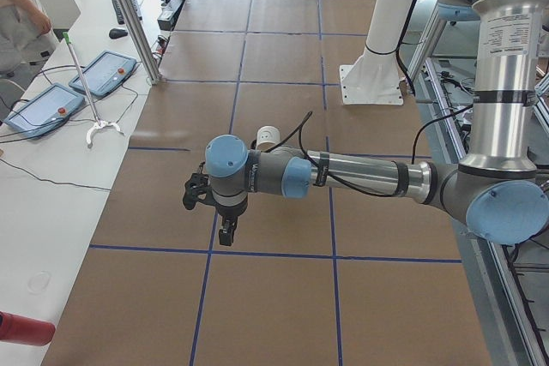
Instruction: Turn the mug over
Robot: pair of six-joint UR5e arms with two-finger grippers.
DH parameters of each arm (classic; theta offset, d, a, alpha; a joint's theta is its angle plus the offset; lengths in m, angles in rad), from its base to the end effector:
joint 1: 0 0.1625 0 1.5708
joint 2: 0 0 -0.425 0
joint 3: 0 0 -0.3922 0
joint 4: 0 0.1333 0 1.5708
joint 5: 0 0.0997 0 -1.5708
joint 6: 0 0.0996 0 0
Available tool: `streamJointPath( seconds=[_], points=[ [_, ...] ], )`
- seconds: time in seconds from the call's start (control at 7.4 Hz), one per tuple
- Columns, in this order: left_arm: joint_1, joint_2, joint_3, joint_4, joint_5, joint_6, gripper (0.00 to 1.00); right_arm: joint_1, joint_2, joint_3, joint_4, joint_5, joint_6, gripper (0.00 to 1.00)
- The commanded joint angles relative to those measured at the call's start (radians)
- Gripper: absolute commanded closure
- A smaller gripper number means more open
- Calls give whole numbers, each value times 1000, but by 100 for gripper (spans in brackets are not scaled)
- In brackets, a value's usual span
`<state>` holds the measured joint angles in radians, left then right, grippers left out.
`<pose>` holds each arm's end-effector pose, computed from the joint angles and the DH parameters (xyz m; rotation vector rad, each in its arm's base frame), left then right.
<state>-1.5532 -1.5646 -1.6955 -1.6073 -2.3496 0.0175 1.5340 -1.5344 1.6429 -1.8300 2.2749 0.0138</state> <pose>-0.0546 -0.4973 0.5958 0.1471 0.7774 0.0936 0.0507 -0.4947 0.6348 -0.1621 -0.6988 0.0310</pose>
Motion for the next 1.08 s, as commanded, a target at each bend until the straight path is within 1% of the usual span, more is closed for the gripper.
streamJointPath(
  seconds=[0.0, 0.14, 0.27, 0.41, 0.54, 0.81, 0.95],
  points=[
    [100, -46, 10, -31, 6, 1, 0, 0, 0, 0, 0, 0, 0, 0],
    [131, -52, 8, -69, 6, 1, 0, 0, 0, 0, 0, 0, 0, 0],
    [174, -63, 5, -133, 0, -102, 0, 0, -1, 0, 0, 0, 0, 0],
    [233, -58, 0, -264, 3, -295, 0, 0, 0, 0, 0, 0, 0, 0],
    [273, -33, -3, -422, 0, -496, 0, 0, 0, 0, 0, 0, 0, 0],
    [425, 70, 2, -868, 7, -919, 0, 0, -1, 0, 0, 0, 0, 0],
    [489, 101, 2, -1052, 24, -1103, 0, 0, -1, 0, 0, 0, 0, 0]
  ],
)
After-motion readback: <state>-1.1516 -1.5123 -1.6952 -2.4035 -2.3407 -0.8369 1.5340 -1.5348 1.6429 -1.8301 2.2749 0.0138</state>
